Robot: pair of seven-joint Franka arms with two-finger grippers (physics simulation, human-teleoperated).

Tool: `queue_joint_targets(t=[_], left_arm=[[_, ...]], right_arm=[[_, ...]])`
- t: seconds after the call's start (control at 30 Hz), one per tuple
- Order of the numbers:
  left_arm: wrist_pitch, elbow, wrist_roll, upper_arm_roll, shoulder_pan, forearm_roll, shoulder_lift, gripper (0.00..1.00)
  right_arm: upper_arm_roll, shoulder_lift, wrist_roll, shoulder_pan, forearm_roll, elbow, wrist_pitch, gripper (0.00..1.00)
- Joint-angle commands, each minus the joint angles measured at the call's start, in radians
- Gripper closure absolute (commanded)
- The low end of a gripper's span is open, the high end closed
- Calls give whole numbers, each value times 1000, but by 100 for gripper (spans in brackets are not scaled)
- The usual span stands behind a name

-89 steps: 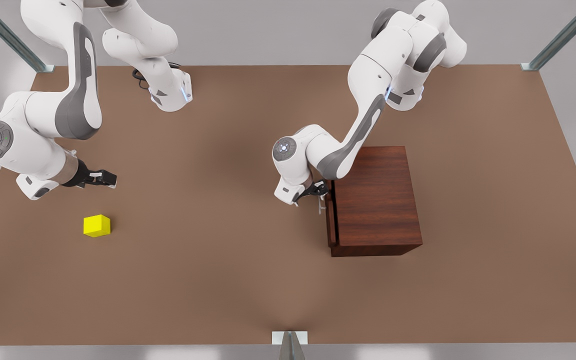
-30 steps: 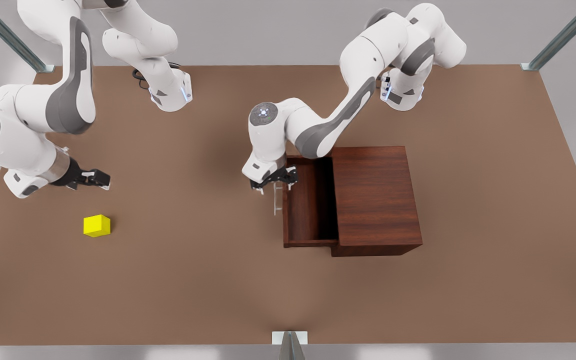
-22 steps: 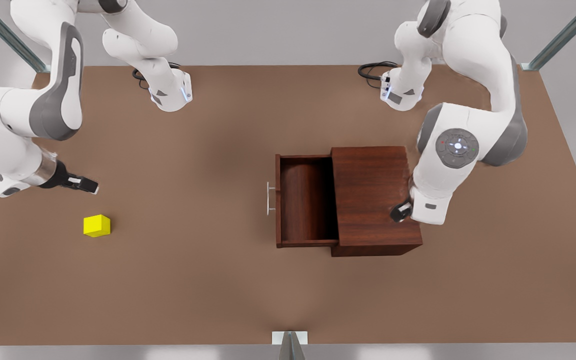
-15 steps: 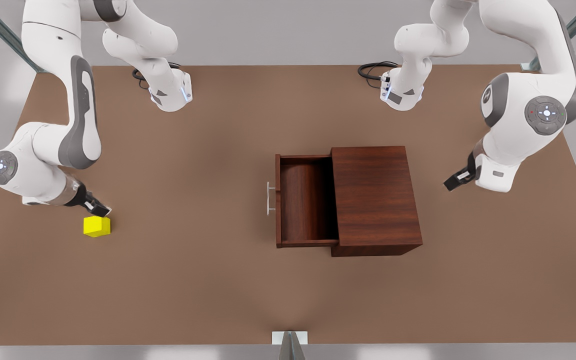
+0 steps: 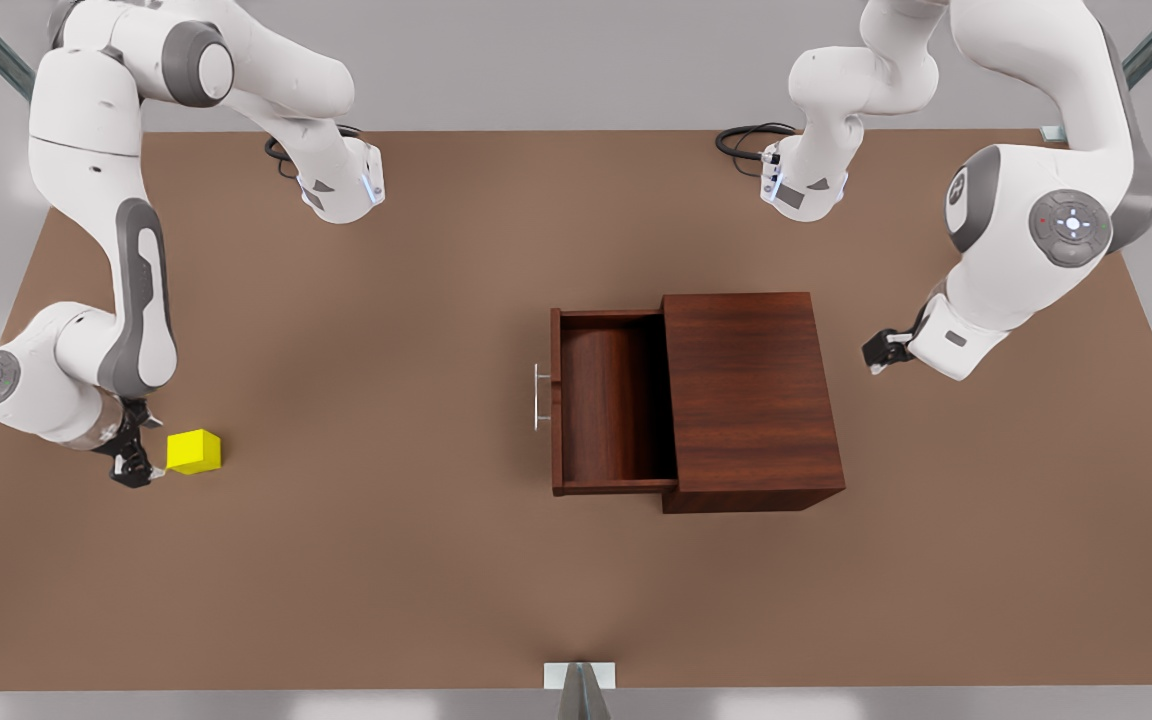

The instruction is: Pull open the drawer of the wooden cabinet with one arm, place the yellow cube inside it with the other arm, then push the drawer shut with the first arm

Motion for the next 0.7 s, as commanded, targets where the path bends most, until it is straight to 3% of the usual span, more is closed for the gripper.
queue_joint_targets(t=[0.0, 0.67], left_arm=[[-1, 0, 248, -2, -3, 1, -1, 0], [-2, -6, 246, -2, -3, 1, -2, 0]], right_arm=[[0, 22, 327, -5, -4, 1, 25, 0], [66, 120, 316, -83, -99, -34, 143, 0]])
